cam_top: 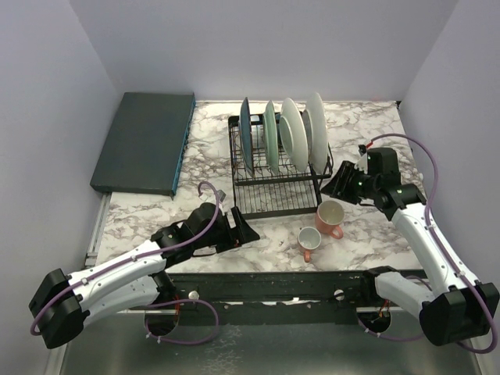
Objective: Load the mixed dishes into the dish rack
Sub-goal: Move the dish rack to the center of the board.
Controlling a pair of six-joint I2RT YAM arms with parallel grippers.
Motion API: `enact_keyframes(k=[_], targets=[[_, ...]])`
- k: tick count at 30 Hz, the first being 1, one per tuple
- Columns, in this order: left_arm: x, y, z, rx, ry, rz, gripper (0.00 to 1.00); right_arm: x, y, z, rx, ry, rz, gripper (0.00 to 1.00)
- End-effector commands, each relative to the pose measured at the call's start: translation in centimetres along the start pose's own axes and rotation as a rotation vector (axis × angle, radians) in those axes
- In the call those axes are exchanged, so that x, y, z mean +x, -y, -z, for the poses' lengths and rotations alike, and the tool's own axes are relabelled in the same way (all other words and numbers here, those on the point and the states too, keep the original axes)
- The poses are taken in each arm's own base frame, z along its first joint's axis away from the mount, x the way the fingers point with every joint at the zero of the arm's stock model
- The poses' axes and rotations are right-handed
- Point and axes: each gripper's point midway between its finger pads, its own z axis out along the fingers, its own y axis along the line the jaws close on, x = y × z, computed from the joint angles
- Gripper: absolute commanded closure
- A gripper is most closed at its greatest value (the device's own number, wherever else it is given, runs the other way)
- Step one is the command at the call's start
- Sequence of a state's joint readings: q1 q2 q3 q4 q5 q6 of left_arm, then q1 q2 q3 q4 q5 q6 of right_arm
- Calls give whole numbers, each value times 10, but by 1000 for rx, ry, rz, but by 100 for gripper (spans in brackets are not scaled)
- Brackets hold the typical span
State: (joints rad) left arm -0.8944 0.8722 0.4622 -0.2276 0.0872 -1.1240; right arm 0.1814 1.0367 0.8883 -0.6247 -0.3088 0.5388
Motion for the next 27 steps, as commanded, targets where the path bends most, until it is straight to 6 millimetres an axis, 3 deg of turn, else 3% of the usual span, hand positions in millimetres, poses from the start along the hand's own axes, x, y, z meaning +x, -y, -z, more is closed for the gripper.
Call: enact_keyframes(k=[1,14,27], targets=[[-6,0,0,-17,31,-10,18,-19,-24,-1,-96,51,-62,54],[-7,-1,-1,-24,36,-36,18,-51,-14,-34,-39,148,-168,54],[-6,-6,5,-6,53,-35,17,-88,-20,-66,-43,184,-136,54]])
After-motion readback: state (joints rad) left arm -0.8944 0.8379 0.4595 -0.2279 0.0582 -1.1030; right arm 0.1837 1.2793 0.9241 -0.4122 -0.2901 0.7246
